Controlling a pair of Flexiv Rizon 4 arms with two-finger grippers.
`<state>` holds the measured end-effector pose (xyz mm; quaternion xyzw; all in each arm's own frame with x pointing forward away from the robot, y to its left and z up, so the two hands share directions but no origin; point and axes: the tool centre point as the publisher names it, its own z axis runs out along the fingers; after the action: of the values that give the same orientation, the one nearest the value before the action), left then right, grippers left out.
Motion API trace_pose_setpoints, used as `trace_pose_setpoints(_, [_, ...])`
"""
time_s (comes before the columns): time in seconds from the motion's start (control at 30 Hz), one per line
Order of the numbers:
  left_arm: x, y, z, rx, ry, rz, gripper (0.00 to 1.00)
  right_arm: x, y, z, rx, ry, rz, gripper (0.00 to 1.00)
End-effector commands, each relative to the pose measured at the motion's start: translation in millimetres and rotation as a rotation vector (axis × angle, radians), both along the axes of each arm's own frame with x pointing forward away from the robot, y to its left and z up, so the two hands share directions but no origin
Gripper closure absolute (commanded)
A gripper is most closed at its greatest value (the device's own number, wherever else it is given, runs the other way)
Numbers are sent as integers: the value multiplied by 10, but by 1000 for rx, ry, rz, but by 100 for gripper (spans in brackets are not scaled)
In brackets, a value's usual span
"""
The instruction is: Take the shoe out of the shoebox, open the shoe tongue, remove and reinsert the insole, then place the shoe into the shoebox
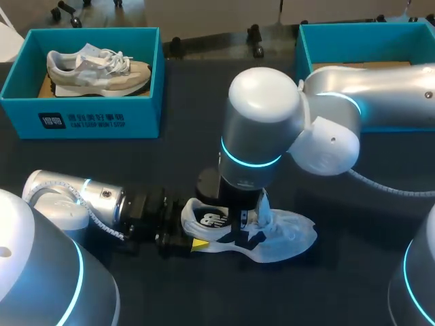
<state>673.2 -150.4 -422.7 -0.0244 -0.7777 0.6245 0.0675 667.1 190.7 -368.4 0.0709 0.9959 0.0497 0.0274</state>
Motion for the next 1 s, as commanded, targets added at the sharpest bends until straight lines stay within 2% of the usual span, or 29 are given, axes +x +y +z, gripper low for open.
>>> trace_pose_setpoints(0.03, [-1,20,3,2,0,0,100,-60,37,212,-45,-27,-11,100])
trace_pose_setpoints(0.27, [-1,20,3,2,0,0,100,-84,18,414,-84,-46,-20,100])
trace_pose_setpoints(0.57, [-1,20,3,2,0,0,100,-105,62,503,-97,-63,-23,100])
trace_pose_setpoints(0.73, [-1,20,3,2,0,0,100,-80,150,479,-98,-63,-7,100])
trace_pose_setpoints(0.87, [-1,20,3,2,0,0,100,-135,198,483,-98,-68,-9,100])
trace_pose_setpoints(1.0, [-1,20,3,2,0,0,100,-204,196,584,-112,-82,-28,100])
